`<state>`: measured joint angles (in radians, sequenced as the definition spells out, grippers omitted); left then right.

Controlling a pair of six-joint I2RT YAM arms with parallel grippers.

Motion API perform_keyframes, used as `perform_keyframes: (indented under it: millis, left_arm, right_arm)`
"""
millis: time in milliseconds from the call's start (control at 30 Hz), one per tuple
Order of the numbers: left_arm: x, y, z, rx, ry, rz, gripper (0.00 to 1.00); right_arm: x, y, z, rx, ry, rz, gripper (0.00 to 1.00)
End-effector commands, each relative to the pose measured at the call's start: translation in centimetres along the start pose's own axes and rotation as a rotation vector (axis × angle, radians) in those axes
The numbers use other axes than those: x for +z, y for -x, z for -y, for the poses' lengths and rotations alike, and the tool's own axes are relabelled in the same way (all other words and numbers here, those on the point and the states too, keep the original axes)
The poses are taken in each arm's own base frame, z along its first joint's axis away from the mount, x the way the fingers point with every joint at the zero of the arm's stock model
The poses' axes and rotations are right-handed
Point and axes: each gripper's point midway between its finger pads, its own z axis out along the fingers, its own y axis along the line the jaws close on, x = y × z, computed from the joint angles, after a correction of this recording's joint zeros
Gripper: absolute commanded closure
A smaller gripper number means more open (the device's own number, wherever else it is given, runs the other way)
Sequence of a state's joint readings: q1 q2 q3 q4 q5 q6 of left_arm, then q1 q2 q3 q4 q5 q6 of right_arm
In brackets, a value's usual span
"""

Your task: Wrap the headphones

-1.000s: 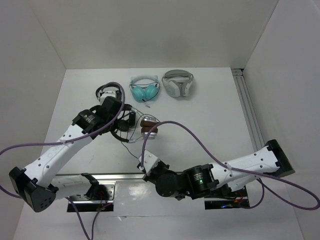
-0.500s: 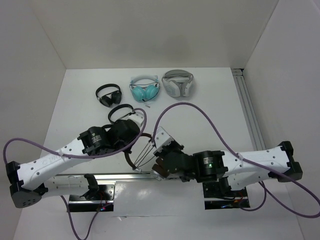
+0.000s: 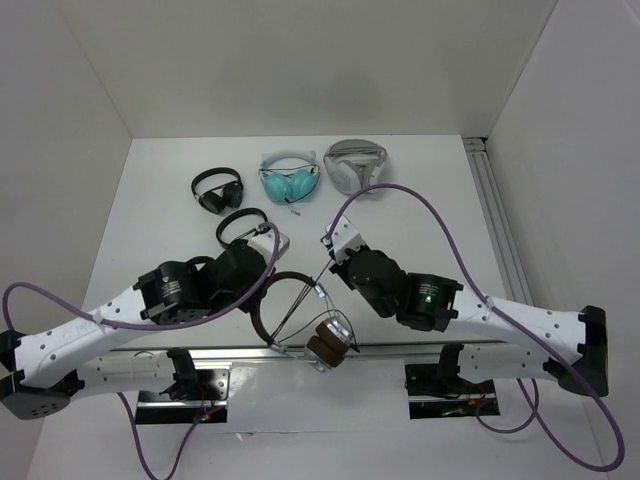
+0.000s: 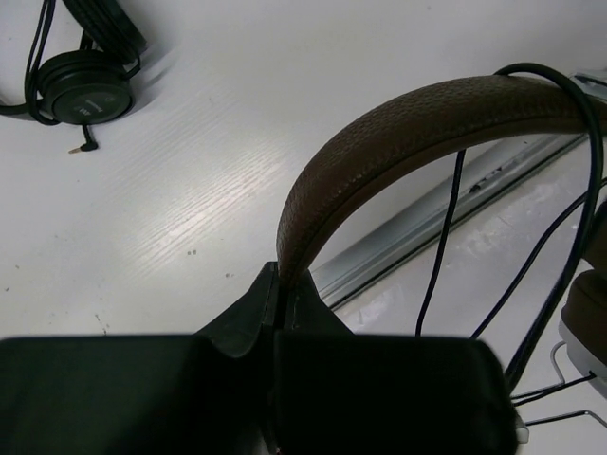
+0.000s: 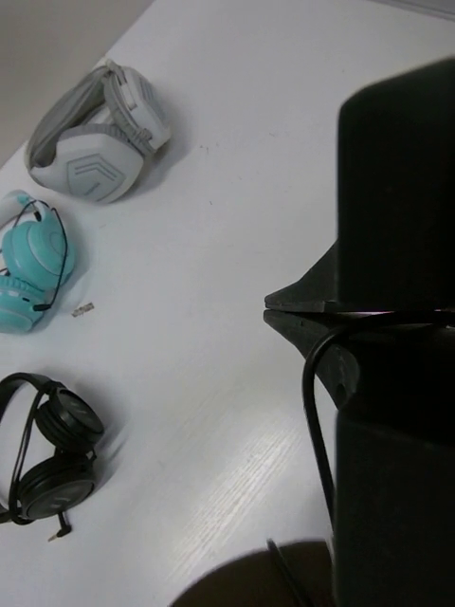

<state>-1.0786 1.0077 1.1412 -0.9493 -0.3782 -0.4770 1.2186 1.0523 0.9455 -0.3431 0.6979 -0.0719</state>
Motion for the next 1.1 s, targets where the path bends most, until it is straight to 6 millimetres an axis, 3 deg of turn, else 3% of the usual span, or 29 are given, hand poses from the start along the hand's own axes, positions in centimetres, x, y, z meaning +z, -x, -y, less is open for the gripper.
perform_keyframes:
  millis: [0, 167, 300, 400, 533, 600, 667, 867, 933, 1067]
  left_arm:
    - [-2.3, 0.9, 1.5, 0.040, -0.133, 0.041, 1.00]
    - [-3.7, 2.4, 1.9, 0.050, -0.172, 0.087, 1.00]
    - [-4.6, 4.2, 1.1, 0.009, -0.135, 0.158, 1.00]
    - [-5.4, 6.0, 0.5, -0.025, -0.100, 0.225, 1.00]
    - [-5.9, 8.1, 0.2, -0.041, -0.079, 0.299, 1.00]
    - [-6.4, 9.2, 0.5, -0.053, -0.097, 0.348, 1.00]
    - [-6.8, 9.8, 0.6, -0.061, -0.104, 0.368, 1.00]
    - [-6.3, 10.6, 1.0, -0.077, -0.102, 0.383, 1.00]
    - [-6.1, 11.2, 0.7, -0.108, -0.080, 0.413, 1.00]
    - [-6.4, 12.3, 0.9, -0.148, -0.088, 0.454, 1.00]
  right_arm:
    - [0.5, 2.4, 1.4, 0.093, 0.014, 0.107, 0.93]
    - [2.2, 1.1, 0.1, 0.088, 0.107, 0.052, 0.89]
    - [2.4, 0.9, -1.8, 0.103, 0.206, 0.050, 0.86]
    - [1.7, 1.7, -2.5, 0.147, 0.259, 0.102, 0.79]
    - [0.9, 0.9, -3.8, 0.193, 0.337, 0.139, 0.62]
    - [0.4, 1.5, -3.7, 0.223, 0.348, 0.185, 0.61]
    - [0.3, 0.8, -4.3, 0.231, 0.372, 0.183, 0.57]
    - [0.0, 0.9, -3.5, 0.251, 0.344, 0.198, 0.42]
    - [-0.2, 0.9, -3.1, 0.281, 0.322, 0.195, 0.28]
    - [-0.3, -0.2, -2.0, 0.341, 0.271, 0.190, 0.17]
